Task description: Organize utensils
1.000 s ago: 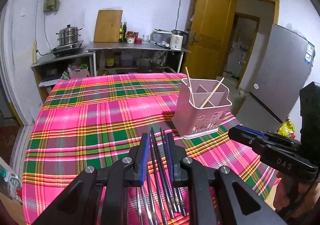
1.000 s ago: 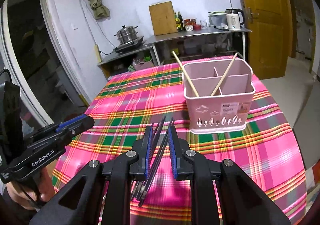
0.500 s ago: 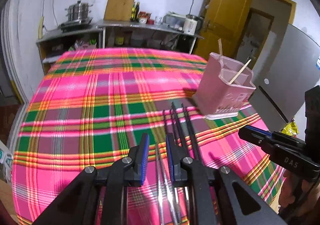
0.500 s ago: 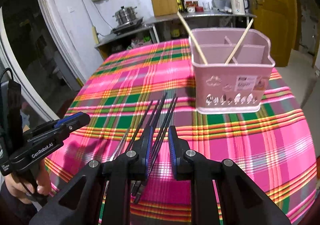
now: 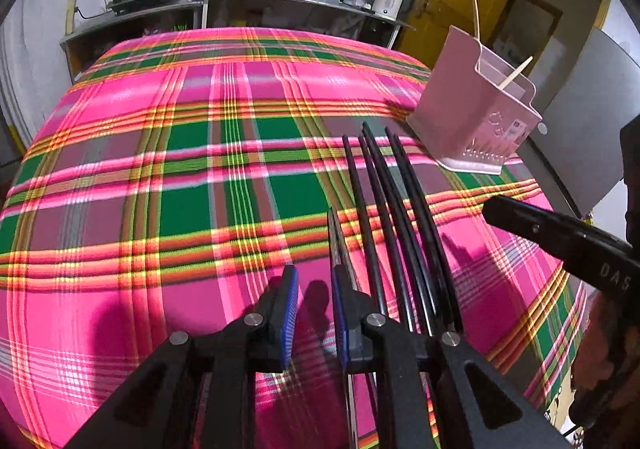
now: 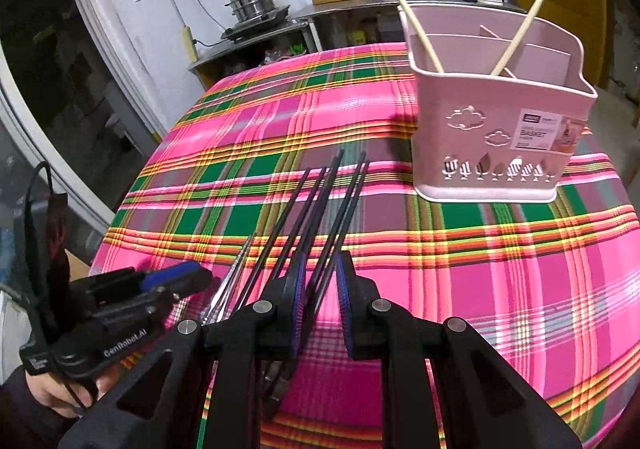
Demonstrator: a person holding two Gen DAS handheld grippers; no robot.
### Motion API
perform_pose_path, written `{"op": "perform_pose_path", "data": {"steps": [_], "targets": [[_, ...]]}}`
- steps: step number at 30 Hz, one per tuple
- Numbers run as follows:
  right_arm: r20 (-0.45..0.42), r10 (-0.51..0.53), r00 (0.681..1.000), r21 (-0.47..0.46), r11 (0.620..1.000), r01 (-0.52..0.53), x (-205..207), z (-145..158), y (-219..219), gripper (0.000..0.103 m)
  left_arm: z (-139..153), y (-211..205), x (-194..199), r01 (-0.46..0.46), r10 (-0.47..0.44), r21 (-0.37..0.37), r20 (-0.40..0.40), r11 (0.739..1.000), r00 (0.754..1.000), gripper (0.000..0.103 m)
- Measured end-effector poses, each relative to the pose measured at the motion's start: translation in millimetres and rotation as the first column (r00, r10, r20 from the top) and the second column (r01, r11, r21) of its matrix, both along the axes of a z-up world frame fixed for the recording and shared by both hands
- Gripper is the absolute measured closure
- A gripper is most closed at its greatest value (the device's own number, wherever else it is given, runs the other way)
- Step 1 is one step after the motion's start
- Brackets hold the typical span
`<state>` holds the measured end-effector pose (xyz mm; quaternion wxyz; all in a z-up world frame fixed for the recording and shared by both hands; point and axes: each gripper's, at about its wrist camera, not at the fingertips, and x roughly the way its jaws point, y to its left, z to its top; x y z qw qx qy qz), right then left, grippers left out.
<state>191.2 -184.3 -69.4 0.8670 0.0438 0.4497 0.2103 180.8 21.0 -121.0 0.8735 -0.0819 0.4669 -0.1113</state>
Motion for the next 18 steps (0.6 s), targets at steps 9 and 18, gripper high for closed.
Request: {"op": "perform_pose_path", "data": {"steps": [9, 18], "targets": [[-0.003, 0.005, 1.000, 0.005, 1.000, -0.004, 0, -2, 2, 0.087, -5, -11, -4, 0.055, -0.054, 0.030, -0.017, 0.998, 0.998, 0.085], [-0.004, 0.011, 1.000, 0.010, 1.000, -0.011, -2, 0, 3, 0.087, -6, -13, -1, 0.033, -0.033, 0.083, 0.003, 0.996, 0.999, 0.094]]}}
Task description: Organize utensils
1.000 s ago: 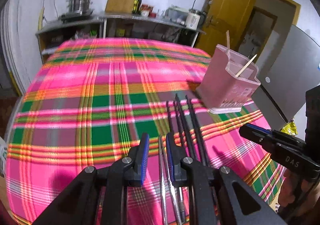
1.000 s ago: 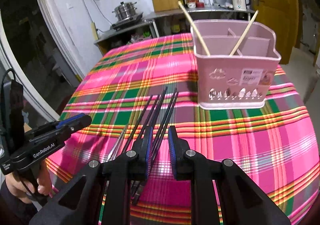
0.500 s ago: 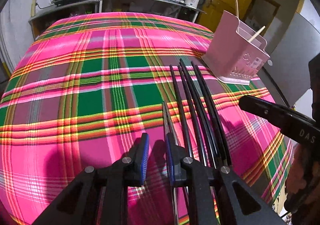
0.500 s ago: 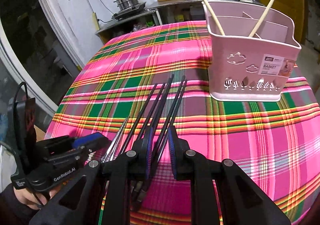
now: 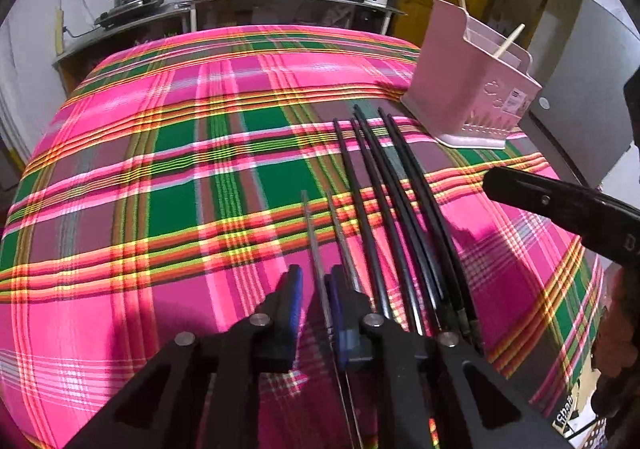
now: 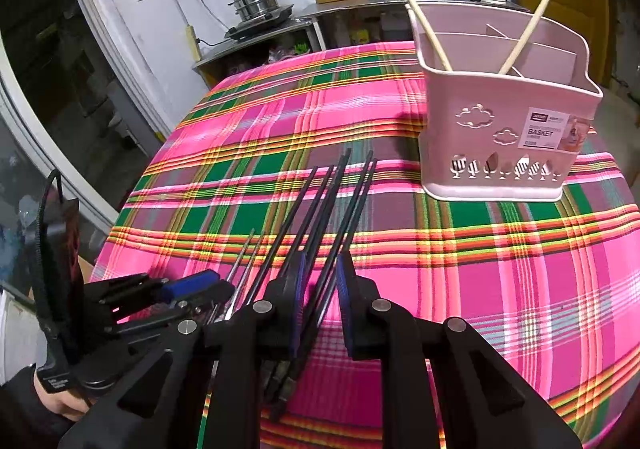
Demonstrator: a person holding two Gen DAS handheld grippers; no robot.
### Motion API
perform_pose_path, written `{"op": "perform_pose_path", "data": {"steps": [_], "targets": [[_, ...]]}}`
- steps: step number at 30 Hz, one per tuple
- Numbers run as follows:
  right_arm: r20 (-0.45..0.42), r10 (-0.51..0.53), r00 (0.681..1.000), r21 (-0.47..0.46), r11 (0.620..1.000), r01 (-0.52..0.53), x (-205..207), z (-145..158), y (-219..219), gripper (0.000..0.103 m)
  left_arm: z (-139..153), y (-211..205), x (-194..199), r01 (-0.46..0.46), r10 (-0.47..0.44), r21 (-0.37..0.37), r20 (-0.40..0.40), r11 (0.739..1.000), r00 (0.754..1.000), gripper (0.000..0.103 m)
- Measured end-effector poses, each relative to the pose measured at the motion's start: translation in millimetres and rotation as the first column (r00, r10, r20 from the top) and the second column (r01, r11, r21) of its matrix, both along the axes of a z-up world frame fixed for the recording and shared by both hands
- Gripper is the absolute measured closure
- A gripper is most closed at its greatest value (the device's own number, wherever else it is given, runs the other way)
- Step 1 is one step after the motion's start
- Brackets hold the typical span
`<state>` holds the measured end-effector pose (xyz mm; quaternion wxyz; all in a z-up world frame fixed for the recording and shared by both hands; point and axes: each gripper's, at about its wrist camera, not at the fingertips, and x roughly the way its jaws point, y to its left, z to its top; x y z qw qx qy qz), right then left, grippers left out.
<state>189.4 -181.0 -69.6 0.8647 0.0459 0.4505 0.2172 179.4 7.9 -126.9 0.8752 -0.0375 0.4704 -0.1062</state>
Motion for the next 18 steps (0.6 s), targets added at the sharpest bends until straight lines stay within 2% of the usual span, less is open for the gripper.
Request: {"op": "perform_pose_path", "data": {"steps": [8, 18], "targets": [[-0.014, 0.072, 0.997, 0.022, 0.997, -0.071, -1, -3, 29, 0.087, 0, 29, -2, -0.083, 0.083, -0.017, -0.002, 0.996, 0.997, 0.095], [-0.088, 0.158, 0.984, 0.037, 0.987, -0.155, 13, -30, 74, 0.087, -1, 74, -7, -0.183, 0.182, -0.046, -0.015, 0.982, 0.983, 0.095]]}}
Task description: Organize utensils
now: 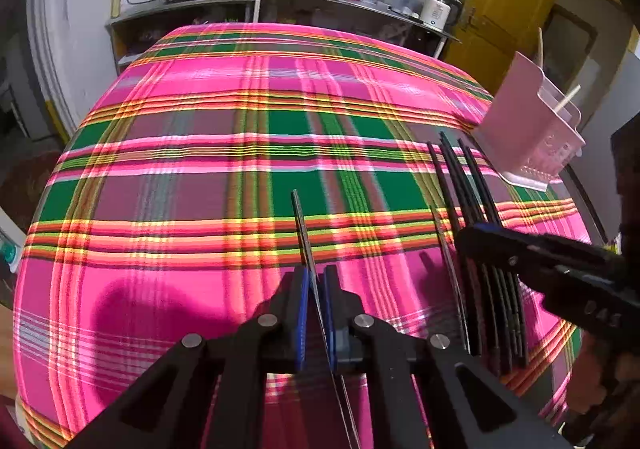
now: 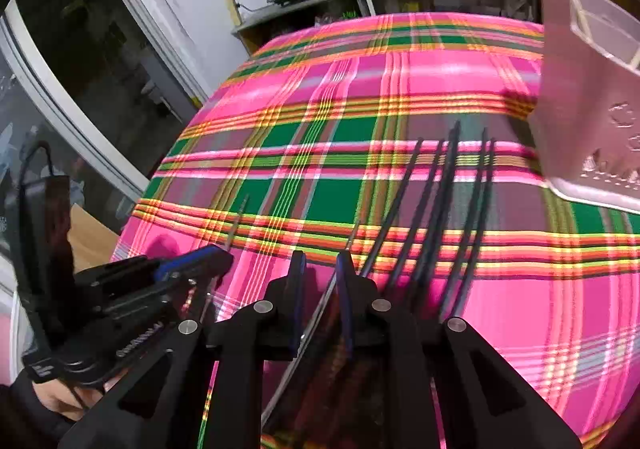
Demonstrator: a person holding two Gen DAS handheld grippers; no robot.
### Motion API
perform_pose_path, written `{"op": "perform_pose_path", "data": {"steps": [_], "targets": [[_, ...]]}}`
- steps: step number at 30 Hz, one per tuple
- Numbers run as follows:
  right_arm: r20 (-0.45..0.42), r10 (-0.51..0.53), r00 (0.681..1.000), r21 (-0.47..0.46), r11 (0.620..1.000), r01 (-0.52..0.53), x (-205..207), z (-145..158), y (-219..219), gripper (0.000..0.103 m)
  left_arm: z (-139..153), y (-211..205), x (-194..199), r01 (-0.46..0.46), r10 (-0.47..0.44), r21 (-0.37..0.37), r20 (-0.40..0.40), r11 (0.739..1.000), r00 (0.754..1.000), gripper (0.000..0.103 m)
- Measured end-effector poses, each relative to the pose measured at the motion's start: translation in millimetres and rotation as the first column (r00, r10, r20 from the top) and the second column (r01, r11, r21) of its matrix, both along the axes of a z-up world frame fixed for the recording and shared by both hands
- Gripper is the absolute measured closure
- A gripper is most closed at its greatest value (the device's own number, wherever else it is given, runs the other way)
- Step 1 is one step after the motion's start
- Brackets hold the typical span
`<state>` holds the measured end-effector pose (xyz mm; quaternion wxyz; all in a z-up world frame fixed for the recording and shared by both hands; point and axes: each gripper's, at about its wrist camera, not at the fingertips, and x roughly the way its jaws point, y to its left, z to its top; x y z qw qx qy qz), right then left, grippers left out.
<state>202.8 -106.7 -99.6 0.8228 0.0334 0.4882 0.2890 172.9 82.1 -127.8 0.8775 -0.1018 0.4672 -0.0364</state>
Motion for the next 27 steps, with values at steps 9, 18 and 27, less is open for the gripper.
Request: {"op": "perform_pose_path", "data": {"steps": [9, 18, 27], "targets": [[-0.041, -0.023, 0.999, -0.054, 0.998, 0.021, 8, -17, 10, 0.087, -2, 4, 11, -0.010, 0.009, -0.025, -0.018, 1.000, 1.000, 0.095], [-0.013, -0.036, 0.999, -0.136, 0.990, 0.033, 14, -16, 26, 0.095, -1, -2, 26, 0.013, -0.013, 0.025, -0.019, 1.000, 1.000, 0.094], [-0.016, -0.032, 0.999, -0.083, 0.996, 0.031, 12, -7, 19, 0.097, 6, -2, 25, 0.006, -0.006, 0.011, -0.007, 1.000, 1.000, 0.099]]}}
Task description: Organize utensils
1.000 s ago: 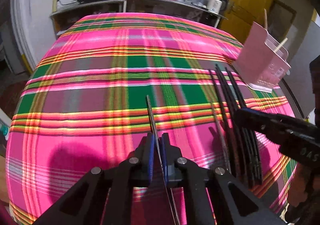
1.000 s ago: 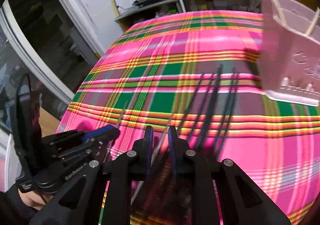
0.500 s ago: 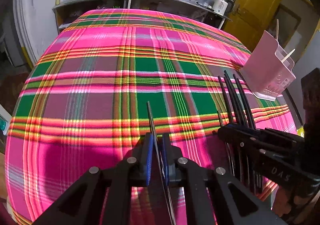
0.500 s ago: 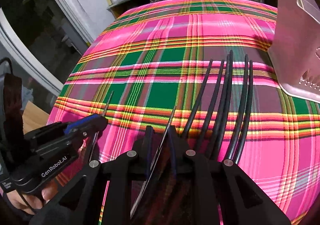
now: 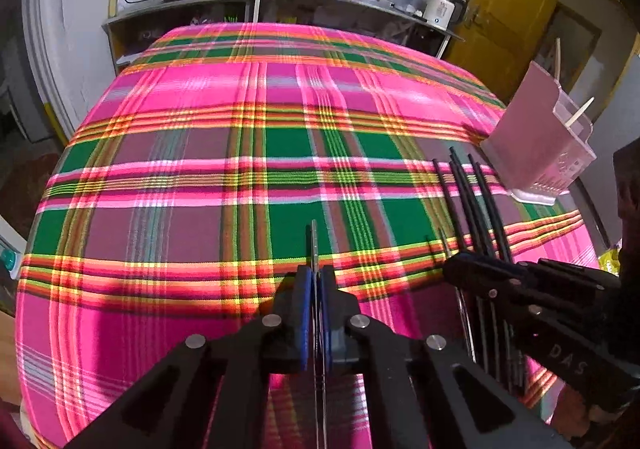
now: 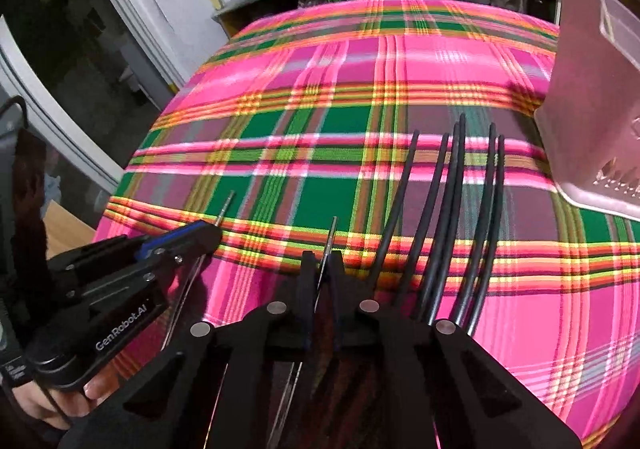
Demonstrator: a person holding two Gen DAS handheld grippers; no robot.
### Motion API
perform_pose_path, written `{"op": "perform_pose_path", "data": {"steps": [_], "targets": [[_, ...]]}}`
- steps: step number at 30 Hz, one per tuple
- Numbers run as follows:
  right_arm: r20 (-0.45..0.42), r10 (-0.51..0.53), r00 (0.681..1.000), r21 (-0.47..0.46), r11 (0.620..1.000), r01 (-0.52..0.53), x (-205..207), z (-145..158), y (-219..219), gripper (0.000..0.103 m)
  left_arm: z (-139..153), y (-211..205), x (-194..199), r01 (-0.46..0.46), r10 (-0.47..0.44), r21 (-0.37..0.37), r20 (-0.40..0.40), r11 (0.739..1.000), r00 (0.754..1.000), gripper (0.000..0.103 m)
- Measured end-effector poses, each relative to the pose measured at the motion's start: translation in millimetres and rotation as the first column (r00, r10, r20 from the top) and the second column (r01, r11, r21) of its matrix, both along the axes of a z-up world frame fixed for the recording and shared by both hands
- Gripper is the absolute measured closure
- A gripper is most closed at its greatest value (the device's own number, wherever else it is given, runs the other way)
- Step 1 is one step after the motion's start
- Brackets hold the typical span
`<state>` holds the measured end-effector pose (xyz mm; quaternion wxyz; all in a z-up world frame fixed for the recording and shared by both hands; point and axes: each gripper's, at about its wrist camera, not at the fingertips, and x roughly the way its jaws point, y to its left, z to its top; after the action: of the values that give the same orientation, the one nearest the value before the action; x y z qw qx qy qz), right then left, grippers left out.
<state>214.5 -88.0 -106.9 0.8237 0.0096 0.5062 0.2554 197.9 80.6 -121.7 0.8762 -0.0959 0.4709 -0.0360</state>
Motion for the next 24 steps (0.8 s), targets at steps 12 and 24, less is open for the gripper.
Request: {"op": "perform_pose_path", "data": {"steps": [12, 24], "targets": [[0.118, -0.026, 0.993, 0.103, 0.995, 0.014, -21, 65, -36, 0.098, 68, -6, -23, 0.054, -0.048, -0.039, 0.139, 0.998, 0.989, 0.099], [0.220, -0.064, 0.973, 0.153, 0.988, 0.031, -51, 115, -65, 0.099, 124, -23, -50, 0.120, -0.100, -0.072, 0.240, 0.990, 0.966, 0.099]]}}
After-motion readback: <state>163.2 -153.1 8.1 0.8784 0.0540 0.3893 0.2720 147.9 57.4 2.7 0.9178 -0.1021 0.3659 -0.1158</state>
